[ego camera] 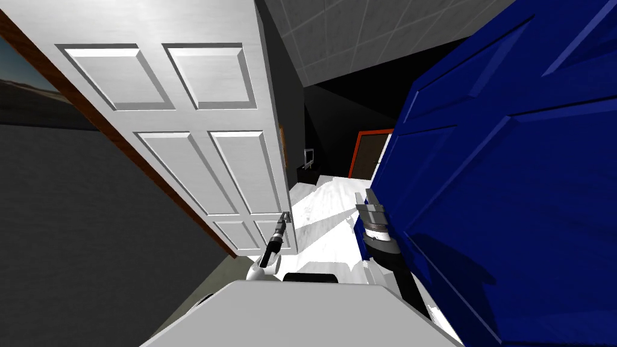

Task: Push the door open

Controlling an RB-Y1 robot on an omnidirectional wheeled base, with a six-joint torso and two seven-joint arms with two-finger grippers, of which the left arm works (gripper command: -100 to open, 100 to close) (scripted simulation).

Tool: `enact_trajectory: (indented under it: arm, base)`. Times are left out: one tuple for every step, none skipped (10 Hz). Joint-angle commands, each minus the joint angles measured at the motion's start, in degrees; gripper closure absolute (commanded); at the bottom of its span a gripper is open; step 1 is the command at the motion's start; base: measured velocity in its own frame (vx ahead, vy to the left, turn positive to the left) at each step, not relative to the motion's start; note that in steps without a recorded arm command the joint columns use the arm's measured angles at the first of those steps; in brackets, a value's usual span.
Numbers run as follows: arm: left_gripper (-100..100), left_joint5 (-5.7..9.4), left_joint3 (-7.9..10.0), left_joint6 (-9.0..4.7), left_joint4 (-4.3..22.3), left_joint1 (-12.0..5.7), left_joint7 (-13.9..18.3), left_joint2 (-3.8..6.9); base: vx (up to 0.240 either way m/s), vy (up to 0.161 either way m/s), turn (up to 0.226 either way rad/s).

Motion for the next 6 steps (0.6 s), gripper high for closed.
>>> enact_trajectory:
  arm:
    - [-100, 0.11, 0.12, -0.38, 0.16, 0.08, -0.07, -0.12]
    - [-100, 0.07, 0.07, -0.23, 0.12, 0.03, -0.04, -0.08]
    - [100, 0.07, 0.07, -0.23, 0.12, 0.03, -0.04, -0.08]
    - [100, 0.07, 0.07, -0.23, 0.12, 0.03, -0.04, -0.08]
    - [100, 0.07, 0.07, -0.23, 0.12, 0.03, -0.04, -0.08]
    - [100, 0.07, 0.07, -0.23, 0.12, 0.03, -0.04, -0.08]
  base:
    - [0.180, -0.018, -0.022]
    - [0.068, -0.007, 0.013]
    - [-0.014, -0.002, -0.009]
    - [-0.026, 0.003, -0.011]
    - [-0.016, 0.004, -0.006]
    - [-0.009, 0.001, 0.000]
